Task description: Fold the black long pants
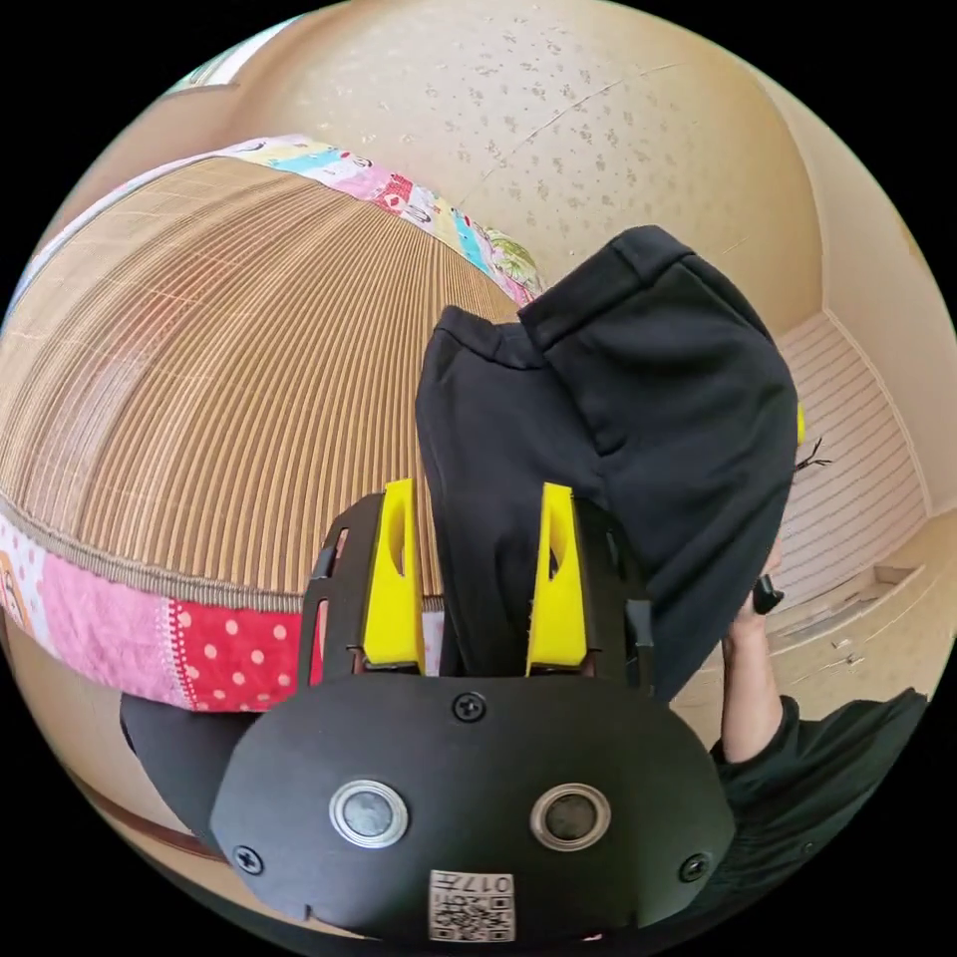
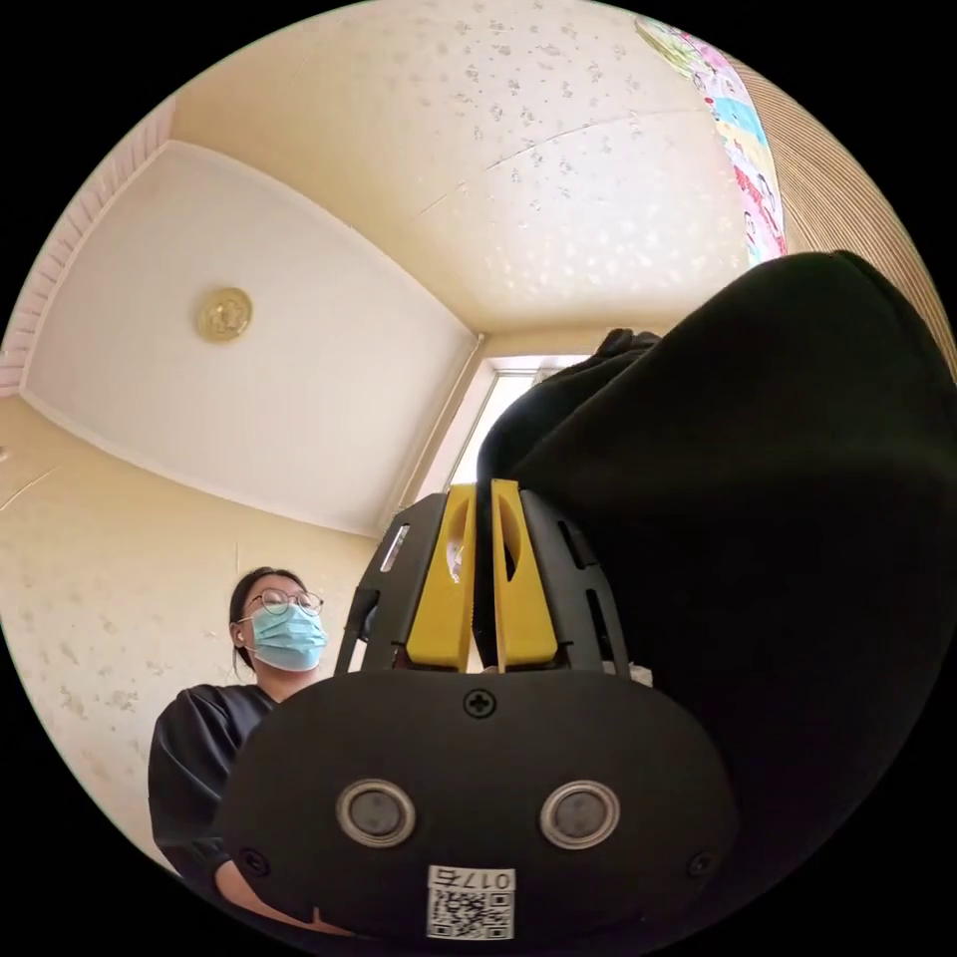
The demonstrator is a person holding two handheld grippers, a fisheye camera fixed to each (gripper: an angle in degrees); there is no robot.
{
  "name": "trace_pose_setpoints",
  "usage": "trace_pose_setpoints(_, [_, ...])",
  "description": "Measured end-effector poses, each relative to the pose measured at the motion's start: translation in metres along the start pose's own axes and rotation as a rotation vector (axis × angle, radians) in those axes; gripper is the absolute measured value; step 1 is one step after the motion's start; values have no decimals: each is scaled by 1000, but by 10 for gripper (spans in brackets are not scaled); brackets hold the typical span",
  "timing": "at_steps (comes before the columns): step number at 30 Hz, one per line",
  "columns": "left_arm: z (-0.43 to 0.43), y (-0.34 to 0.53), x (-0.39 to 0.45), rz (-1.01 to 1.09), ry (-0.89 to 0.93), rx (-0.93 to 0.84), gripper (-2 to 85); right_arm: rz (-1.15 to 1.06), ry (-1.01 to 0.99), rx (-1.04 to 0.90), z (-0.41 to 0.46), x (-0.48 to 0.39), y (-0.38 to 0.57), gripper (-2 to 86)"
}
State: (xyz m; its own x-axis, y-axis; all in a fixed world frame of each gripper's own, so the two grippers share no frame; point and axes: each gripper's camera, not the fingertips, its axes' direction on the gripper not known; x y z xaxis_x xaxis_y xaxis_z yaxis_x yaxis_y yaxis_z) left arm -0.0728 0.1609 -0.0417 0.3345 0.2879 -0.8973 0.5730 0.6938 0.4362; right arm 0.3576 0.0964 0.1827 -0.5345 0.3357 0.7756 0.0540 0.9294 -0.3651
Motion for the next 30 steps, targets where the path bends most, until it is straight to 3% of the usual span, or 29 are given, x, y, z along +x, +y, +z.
trace_pose_setpoints(3, [31, -16, 2, -63, 22, -90, 154, -27, 35, -20, -13, -28, 0, 32])
trace_pose_setpoints(5, [28, -13, 15, -46, -79, -61, 108, -42, 80, -30, -21, -42, 1, 32])
trace_pose_setpoints(6, [19, -8, 26, 2, -85, -13, 56, -46, 107, -27, -27, -50, 1, 32])
trace_pose_setpoints(13, [-69, -16, 42, -33, 95, 201, 24, -136, -38, 145, -58, -82, -33, 31])
trace_pose_setpoints(17, [-183, -87, 69, 3, 175, 473, 28, -320, -32, 156, -18, -113, -126, 34])
trace_pose_setpoints(19, [-226, -142, 94, 112, 163, 522, 36, -361, 55, 158, 7, -122, -181, 38])
trace_pose_setpoints(21, [-260, -217, 122, 273, 144, 506, 52, -398, 382, 144, 48, -133, -252, 50])
trace_pose_setpoints(23, [-275, -243, 116, 181, 114, 511, 77, -444, 671, 85, 77, -137, -284, 64])
trace_pose_setpoints(25, [-279, -236, 104, 146, 138, 568, 107, -461, 899, 99, 99, -132, -286, 72])
trace_pose_setpoints(27, [-251, -210, 90, 196, 125, 510, 105, -516, 1184, -14, 129, -106, -264, 76])
trace_pose_setpoints(30, [-176, -167, 62, 183, 61, 280, 126, -501, 1273, -212, 140, -45, -211, 74])
